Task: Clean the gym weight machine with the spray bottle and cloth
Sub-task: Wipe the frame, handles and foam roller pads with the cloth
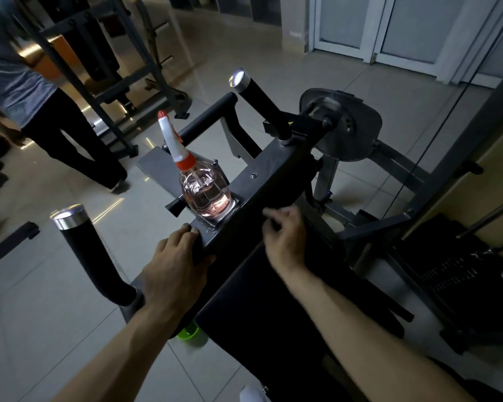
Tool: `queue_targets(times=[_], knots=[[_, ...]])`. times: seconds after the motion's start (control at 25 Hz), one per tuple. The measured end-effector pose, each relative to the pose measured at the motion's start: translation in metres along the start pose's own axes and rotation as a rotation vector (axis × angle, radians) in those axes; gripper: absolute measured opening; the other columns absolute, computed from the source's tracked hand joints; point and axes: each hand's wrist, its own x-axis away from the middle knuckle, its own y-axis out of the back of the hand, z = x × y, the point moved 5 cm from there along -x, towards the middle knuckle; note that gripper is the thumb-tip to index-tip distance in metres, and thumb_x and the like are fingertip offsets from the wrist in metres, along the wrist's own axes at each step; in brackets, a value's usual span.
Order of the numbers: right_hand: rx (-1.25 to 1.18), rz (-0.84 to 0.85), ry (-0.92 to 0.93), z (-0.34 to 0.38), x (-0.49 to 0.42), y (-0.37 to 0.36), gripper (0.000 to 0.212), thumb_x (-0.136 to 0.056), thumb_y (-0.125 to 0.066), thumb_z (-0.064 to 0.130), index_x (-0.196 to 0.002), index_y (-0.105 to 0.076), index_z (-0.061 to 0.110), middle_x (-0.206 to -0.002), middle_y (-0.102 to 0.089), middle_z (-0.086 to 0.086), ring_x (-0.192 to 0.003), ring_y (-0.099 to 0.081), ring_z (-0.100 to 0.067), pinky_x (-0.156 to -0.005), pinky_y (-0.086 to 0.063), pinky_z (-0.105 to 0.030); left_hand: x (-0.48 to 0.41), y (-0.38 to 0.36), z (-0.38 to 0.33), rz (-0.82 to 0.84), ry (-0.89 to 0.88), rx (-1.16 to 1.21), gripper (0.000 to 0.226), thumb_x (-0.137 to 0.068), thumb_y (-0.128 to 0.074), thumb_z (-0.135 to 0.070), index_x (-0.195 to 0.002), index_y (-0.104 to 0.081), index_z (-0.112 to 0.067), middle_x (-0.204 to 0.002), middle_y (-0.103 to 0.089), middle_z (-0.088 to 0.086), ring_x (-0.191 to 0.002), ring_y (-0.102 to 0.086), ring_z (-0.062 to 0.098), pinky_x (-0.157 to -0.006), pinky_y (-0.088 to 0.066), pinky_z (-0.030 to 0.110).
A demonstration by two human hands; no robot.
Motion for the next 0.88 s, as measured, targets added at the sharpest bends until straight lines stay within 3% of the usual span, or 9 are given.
queue_targets(times=[0.16, 0.24, 0.32, 0.4, 0.6, 0.68, 0.88], knots=[[-0.142, -0.146, -0.217, -0.002, 0.002, -0.006, 0.027, -0.097, -0.065, 0.011, -0.123, -0.071, 0.017, -0.112, -0.047, 0.007, -0.094, -0.056, -0.008, -0.087, -0.057, -0.027, 0.002, -0.003, -0.001, -0.018, 0.016, -0.018, 0.062, -0.082, -0.078, -0.047, -0.133, -0.06, -0.017, -0.14, -0.061, 0.008, -0.116, -0.063, 0.035, -0.071, -0.06, 0.04], [-0.147, -0.048, -0.203, 0.009, 0.051, -0.031, 0.026, -0.096, -0.067, 0.015, -0.121, -0.072, 0.02, -0.119, -0.047, 0.003, -0.102, -0.058, -0.012, -0.088, -0.058, -0.029, 0.001, -0.005, -0.002, -0.016, 0.015, -0.022, 0.064, -0.082, -0.079, -0.045, -0.135, -0.058, -0.015, -0.142, -0.06, 0.009, -0.117, -0.062, 0.037, -0.072, -0.06, 0.041], [-0.26, 0.064, -0.219, 0.015, 0.086, -0.04, 0.022, -0.095, -0.068, 0.011, -0.113, -0.073, 0.023, -0.121, -0.049, 0.003, -0.102, -0.062, -0.008, -0.085, -0.058, -0.023, 0.001, -0.004, -0.002, -0.012, 0.013, -0.026, 0.068, -0.083, -0.078, -0.043, -0.139, -0.055, -0.013, -0.146, -0.056, 0.009, -0.121, -0.06, 0.038, -0.073, -0.061, 0.043], [-0.374, 0.067, -0.281, 0.015, 0.076, -0.028, 0.024, -0.093, -0.069, 0.003, -0.104, -0.071, 0.025, -0.12, -0.051, 0.004, -0.1, -0.061, 0.004, -0.081, -0.053, -0.011, 0.003, -0.003, -0.002, -0.005, 0.007, -0.027, 0.073, -0.084, -0.076, -0.044, -0.145, -0.05, -0.013, -0.152, -0.051, 0.01, -0.128, -0.055, 0.039, -0.078, -0.061, 0.046], [-0.414, -0.178, -0.386, -0.002, 0.005, 0.001, 0.027, -0.094, -0.061, -0.006, -0.113, -0.071, 0.011, -0.128, -0.054, -0.007, -0.094, -0.058, 0.003, -0.076, -0.045, 0.0, 0.024, -0.008, -0.009, 0.067, -0.009, -0.139, 0.109, -0.066, -0.09, -0.048, -0.154, -0.038, -0.008, -0.156, -0.041, 0.02, -0.136, -0.045, 0.044, -0.097, -0.052, 0.054], [-0.405, -0.234, -0.458, -0.002, 0.013, -0.007, 0.028, -0.095, -0.062, -0.003, -0.114, -0.069, 0.017, -0.132, -0.053, -0.007, -0.1, -0.059, -0.002, -0.074, -0.048, -0.002, 0.026, -0.008, -0.012, 0.062, -0.002, -0.168, 0.11, -0.064, -0.093, -0.042, -0.153, -0.039, -0.008, -0.155, -0.043, 0.019, -0.133, -0.048, 0.043, -0.096, -0.053, 0.052], [-0.394, 0.057, -0.484, 0.006, 0.116, -0.05, 0.031, -0.089, -0.07, 0.001, -0.098, -0.066, 0.03, -0.12, -0.059, 0.001, -0.105, -0.066, -0.013, -0.083, -0.055, -0.014, 0.025, -0.003, -0.017, 0.005, 0.028, -0.149, 0.094, -0.072, -0.088, -0.033, -0.151, -0.043, -0.009, -0.15, -0.049, 0.018, -0.126, -0.053, 0.042, -0.087, -0.056, 0.051]])
